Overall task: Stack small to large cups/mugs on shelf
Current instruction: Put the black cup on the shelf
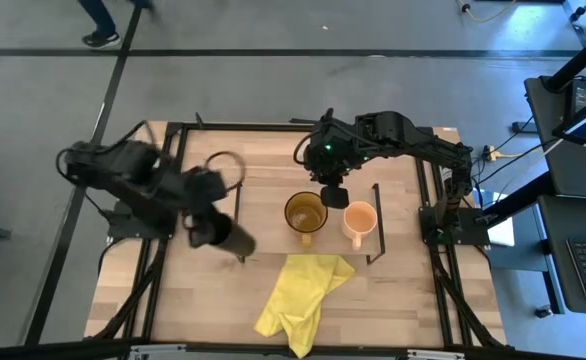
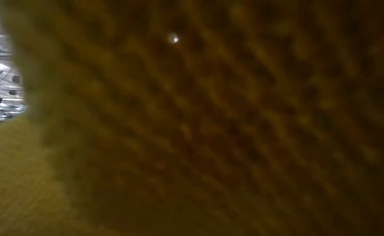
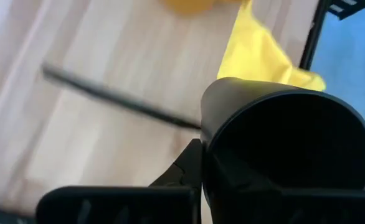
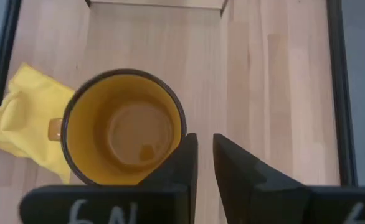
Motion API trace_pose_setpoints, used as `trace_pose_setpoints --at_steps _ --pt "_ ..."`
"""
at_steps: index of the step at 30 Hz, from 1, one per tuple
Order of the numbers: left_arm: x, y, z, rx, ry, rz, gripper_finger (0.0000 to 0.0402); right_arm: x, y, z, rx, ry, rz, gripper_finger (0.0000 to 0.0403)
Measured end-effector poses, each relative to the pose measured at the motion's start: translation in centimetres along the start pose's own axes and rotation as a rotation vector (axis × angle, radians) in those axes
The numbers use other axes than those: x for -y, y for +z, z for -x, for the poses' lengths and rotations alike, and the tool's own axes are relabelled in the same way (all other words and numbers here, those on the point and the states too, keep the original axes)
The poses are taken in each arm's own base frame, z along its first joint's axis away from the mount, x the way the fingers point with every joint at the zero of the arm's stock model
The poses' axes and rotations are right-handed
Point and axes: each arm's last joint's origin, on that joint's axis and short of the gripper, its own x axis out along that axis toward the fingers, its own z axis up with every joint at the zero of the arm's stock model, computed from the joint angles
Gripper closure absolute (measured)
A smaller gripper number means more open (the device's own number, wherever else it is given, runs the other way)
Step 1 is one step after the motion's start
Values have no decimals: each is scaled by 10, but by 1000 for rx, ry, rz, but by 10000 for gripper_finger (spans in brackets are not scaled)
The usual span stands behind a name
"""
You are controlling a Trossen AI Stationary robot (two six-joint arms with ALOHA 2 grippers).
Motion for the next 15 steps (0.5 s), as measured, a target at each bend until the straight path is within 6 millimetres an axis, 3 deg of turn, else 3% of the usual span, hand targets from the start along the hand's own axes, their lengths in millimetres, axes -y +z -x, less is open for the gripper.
trace_pose_setpoints --at_steps 6,15 --pt "1 54 -14 12 8 -145 401 0 -4 0 -38 1 -46 350" --pt "-37 86 -30 -25 40 -133 401 -2 -7 4 -62 -127 -93 350"
